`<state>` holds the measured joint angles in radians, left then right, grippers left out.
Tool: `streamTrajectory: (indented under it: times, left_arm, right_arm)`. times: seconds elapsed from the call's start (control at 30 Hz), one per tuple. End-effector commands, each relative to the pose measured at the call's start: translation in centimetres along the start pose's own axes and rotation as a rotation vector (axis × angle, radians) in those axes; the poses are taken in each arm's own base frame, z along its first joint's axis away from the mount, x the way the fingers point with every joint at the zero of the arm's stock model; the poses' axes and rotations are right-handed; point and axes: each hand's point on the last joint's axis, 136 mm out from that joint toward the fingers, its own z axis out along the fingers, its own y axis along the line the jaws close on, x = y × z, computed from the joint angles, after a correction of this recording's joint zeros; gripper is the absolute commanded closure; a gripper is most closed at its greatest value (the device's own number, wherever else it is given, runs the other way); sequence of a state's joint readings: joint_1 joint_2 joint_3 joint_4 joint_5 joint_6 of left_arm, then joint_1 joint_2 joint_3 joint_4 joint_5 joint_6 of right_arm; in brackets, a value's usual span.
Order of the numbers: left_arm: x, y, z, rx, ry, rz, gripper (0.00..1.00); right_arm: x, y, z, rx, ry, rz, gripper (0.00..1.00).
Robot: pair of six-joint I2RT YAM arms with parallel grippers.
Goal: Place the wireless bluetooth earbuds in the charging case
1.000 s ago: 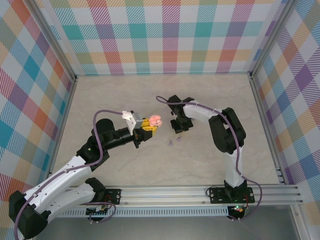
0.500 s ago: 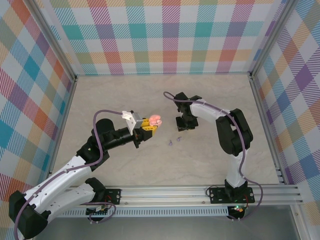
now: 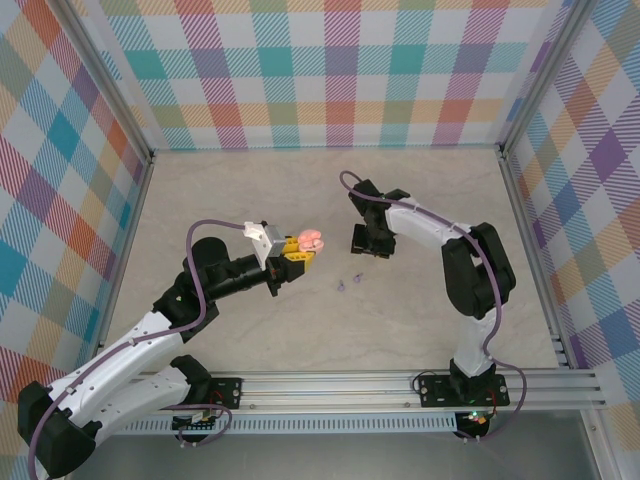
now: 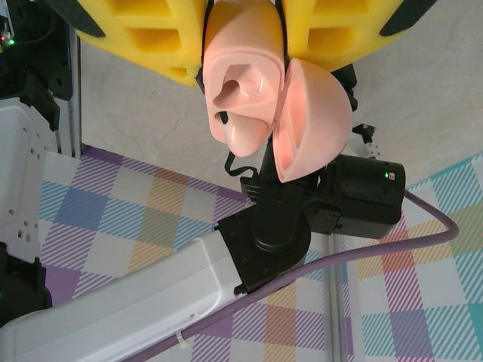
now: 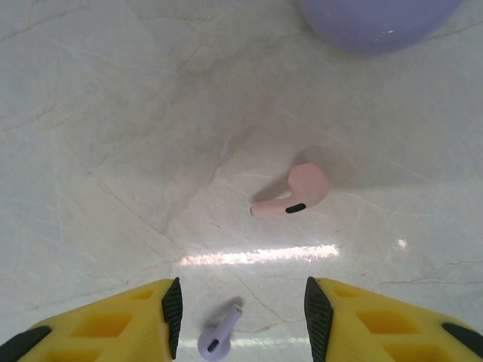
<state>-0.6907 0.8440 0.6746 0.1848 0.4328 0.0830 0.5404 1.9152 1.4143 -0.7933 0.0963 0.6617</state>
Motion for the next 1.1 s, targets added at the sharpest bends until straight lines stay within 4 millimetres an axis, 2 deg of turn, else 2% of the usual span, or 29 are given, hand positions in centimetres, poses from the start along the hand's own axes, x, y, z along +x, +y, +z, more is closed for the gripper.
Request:
streamTrajectory:
  times: [0.0,0.17,0.47,0.67,0.93,1.07]
  left_arm:
    - [-0.8,-0.6,-0.1,0.019,-0.027,0.012,0.85]
    - [-0.7,-0.5,0.0,0.017,-0.029,0.013,0.85]
    - [-0.5,-0.4,0.1,0.013,-0.027,0.010,0.85]
    - [-0.4,-0.4,0.1,0.013,-0.025,0.011,0.85]
    - [-0.3,-0.4,0.0,0.011,-0.023,0.010,0.85]
    - [-0.5,-0.4,-0.1,0.009,-0.026,0.010,0.85]
  right_arm:
    - [0.0,-0.6,1.5,-0.001,0.010,0.160,0.50]
    - [-0.2,-1.2,2.6,0.018,0.013,0.239,0.49]
    - [-1.0,-1.6,3.9,0.034,0.021,0.253,0.53]
    - [-1.2,-2.3,4.2,0.081,0.017,0.241,0.67]
    - [-1.0,-2.8,4.3,0.125,0.051,0.073,0.82]
    - [-0.5,-3.3,3.9,0.139,0.070,-0.056,0.84]
